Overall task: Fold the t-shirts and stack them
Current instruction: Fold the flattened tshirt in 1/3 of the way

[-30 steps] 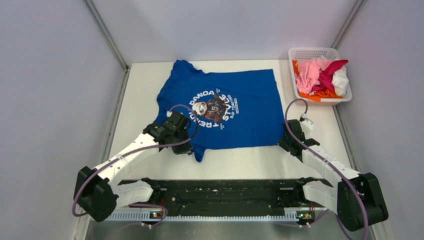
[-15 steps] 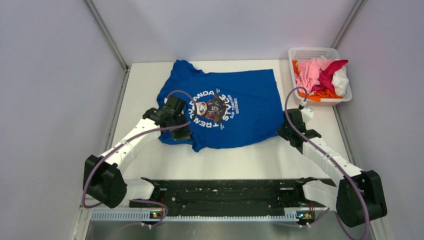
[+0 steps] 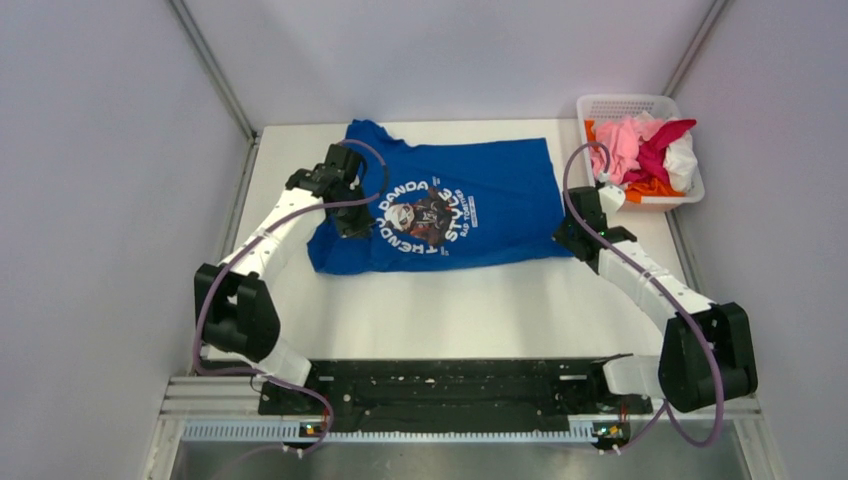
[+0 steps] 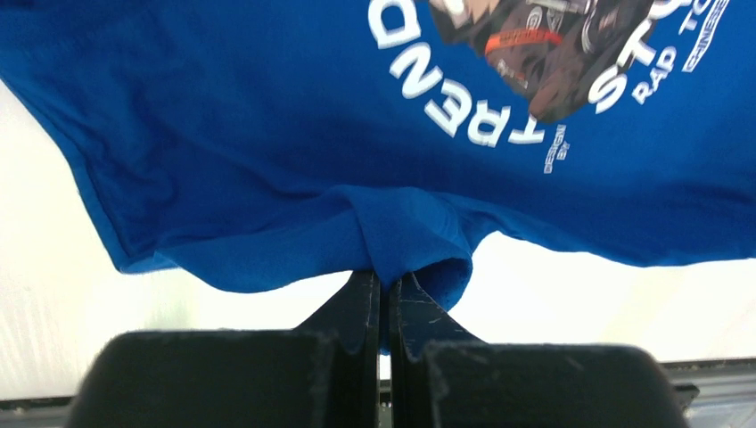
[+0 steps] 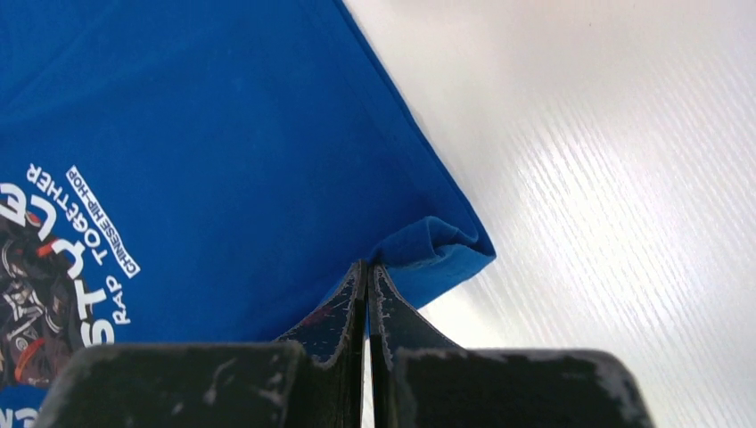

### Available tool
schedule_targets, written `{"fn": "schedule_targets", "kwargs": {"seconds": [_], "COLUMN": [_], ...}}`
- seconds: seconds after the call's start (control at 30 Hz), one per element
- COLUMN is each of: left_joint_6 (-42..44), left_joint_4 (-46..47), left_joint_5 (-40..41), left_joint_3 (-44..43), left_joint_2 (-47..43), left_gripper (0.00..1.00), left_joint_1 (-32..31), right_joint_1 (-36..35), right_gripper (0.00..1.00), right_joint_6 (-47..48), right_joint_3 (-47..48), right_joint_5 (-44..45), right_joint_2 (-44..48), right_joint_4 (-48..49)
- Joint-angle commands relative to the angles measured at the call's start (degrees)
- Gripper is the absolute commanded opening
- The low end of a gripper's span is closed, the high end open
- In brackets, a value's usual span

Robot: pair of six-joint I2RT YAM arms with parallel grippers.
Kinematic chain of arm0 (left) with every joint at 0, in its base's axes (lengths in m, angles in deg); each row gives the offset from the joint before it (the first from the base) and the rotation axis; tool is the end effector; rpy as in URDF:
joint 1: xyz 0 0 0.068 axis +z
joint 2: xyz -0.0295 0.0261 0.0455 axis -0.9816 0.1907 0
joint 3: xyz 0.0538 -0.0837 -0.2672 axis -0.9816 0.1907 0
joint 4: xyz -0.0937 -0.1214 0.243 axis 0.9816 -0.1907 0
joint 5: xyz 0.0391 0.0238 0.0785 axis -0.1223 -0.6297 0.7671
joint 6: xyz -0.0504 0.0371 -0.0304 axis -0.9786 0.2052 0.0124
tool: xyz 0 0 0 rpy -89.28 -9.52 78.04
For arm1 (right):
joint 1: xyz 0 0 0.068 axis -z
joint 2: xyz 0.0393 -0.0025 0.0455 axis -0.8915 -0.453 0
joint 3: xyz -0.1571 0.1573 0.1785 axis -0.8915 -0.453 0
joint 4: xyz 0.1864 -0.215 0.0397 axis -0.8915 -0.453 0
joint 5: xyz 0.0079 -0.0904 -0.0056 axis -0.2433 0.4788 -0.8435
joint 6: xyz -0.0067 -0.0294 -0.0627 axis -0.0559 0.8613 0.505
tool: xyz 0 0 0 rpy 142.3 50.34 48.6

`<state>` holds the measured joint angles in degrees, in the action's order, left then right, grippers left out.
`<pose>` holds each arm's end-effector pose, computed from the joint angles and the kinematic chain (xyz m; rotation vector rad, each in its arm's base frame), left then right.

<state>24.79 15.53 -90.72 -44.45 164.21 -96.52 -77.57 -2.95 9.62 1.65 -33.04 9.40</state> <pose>0.3351 -0.1075 0.2709 -0.4021 2.7065 -0.3141 0.2923 0.0541 0.2132 0.7189 2.1972 0.0495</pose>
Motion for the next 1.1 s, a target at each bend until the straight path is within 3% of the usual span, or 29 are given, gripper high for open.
{"fn": "schedule_targets", "kwargs": {"seconds": [0.0, 0.4, 0.93, 0.97, 1.0, 1.07], "left_joint_6": [2.6, 9.0, 12.6, 12.6, 12.8, 13.1], "left_joint_4": [-0.5, 0.1, 3.6, 3.8, 3.9, 4.1], "left_joint_5": [3.7, 7.5, 6.7, 7.5, 8.1, 9.1], "left_joint_3": [-6.7, -20.1, -31.0, -32.0, -32.8, -35.1], "left_joint_2": [3.9, 15.4, 28.5, 29.6, 30.8, 33.2], "left_gripper": [0.0, 0.0, 0.01, 0.04, 0.17, 0.53], "left_joint_1": [1.1, 3.0, 5.4, 5.5, 5.5, 5.6], "right_joint_1": [1.6, 3.1, 4.8, 4.9, 4.9, 5.2], "right_gripper": [0.0, 0.0, 0.0, 0.0, 0.0, 0.24], "right_joint_6": [2.4, 4.8, 10.1, 10.2, 10.5, 10.4], "right_joint_3": [4.7, 11.2, 20.6, 21.3, 22.2, 24.8], "right_joint_5": [0.5, -0.9, -2.5, -2.5, -2.7, -2.2], "right_joint_2": [-2.9, -12.4, -25.7, -26.6, -27.4, -28.8], "right_joint_4": [2.9, 6.5, 10.5, 10.4, 10.2, 8.0]}}
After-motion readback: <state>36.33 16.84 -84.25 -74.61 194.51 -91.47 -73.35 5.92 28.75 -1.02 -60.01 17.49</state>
